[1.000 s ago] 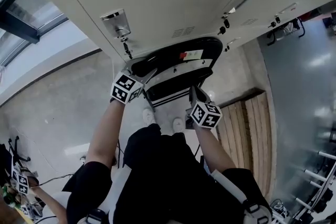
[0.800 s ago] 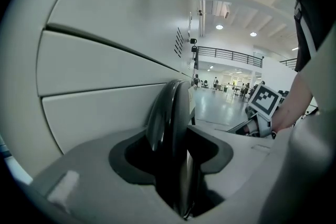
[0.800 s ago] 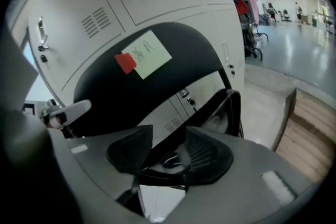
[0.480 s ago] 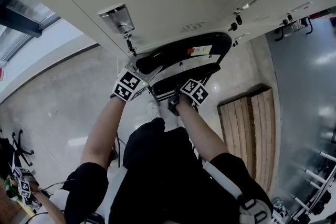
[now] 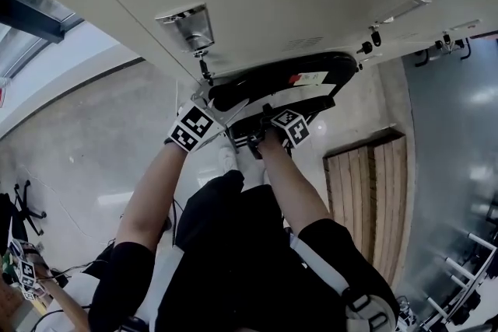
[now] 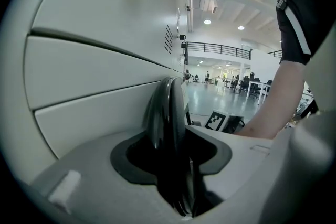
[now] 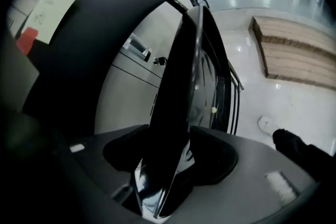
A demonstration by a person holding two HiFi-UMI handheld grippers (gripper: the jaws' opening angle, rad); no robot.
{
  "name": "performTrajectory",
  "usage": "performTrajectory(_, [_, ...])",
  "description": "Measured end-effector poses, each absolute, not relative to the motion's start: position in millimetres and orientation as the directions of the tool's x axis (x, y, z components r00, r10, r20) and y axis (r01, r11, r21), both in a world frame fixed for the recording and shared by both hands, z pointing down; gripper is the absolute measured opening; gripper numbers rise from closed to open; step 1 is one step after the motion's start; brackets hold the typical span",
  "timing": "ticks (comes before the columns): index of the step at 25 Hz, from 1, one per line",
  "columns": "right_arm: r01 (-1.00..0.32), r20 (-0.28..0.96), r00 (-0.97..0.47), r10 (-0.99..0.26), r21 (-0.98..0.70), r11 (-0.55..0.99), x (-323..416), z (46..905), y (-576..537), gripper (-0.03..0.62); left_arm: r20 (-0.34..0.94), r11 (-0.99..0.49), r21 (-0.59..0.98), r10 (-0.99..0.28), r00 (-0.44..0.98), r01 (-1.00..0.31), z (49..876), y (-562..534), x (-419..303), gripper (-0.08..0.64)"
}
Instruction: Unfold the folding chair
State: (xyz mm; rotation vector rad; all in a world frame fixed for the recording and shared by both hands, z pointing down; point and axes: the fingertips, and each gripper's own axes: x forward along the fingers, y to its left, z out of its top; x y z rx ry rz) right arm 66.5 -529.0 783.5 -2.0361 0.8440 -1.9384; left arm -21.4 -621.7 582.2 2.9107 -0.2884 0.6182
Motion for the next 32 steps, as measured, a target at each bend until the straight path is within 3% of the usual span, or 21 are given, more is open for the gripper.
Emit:
performTrajectory(2, [-0.197, 0.813, -0.017, -0.582, -0.573, -0.796, 65, 784, -531, 0.207, 0.401, -0.971, 0.108, -0.152, 0.903, -0.212, 581, -622, -21, 0.163])
performTrajectory(13, [-0.157, 0.736, 0.048, -0.675, -0.662, -0.733, 68, 771, -500, 0.199, 0.400, -0.988, 0.101, -0.068, 0.914, -0.118, 575, -602, -16, 0.136])
performTrajectory(19, [-0.141, 0.727, 0.026, -0.687, -0.677, -0.722, 66, 765, -465, 0.184, 0.402, -0.986, 0.091, -0.089, 0.911, -0.136, 573, -582, -16, 0.138])
performTrajectory(32, [-0.231, 0.712, -0.055, -0.700, -0.691, -0.685, 65, 754, -352, 0.153, 0.436, -0.975, 0.075, -0.156, 0.886, -0.208, 560, -507, -19, 0.144])
